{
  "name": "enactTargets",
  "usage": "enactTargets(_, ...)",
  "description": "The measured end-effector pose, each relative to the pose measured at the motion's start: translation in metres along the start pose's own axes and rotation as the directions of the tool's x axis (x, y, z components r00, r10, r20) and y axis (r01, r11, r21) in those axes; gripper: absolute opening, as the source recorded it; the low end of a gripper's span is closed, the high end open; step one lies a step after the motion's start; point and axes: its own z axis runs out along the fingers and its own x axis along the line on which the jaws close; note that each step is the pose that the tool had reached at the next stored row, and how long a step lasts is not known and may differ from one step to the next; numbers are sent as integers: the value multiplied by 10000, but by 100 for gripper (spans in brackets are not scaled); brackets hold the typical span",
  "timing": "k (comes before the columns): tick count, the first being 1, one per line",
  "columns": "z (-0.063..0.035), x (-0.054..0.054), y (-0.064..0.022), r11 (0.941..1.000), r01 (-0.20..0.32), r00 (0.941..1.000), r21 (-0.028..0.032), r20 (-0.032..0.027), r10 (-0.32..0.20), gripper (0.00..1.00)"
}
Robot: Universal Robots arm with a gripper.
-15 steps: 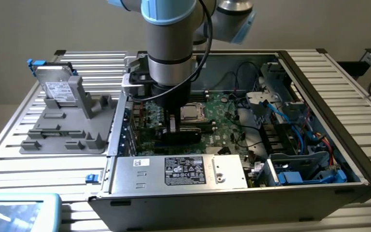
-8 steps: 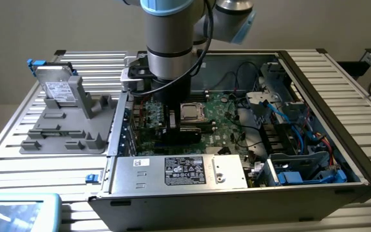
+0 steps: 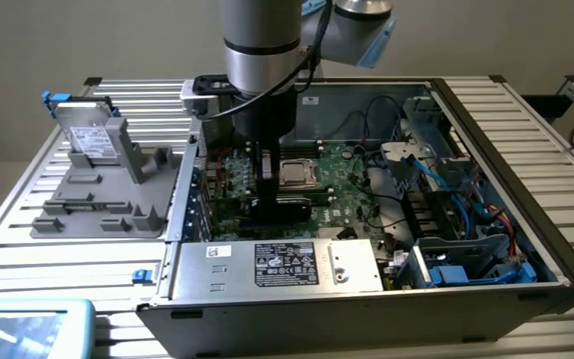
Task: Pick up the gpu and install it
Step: 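Insert the gpu into the slot, then press down on the gpu until it lock into place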
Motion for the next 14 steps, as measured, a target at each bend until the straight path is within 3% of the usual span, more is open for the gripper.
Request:
enactTargets(2, -35, 2, 0, 10000, -1, 10000, 1, -6, 1, 42)
enactTargets(14, -36, 2, 0, 10000, 0, 10000, 1, -6, 0, 42)
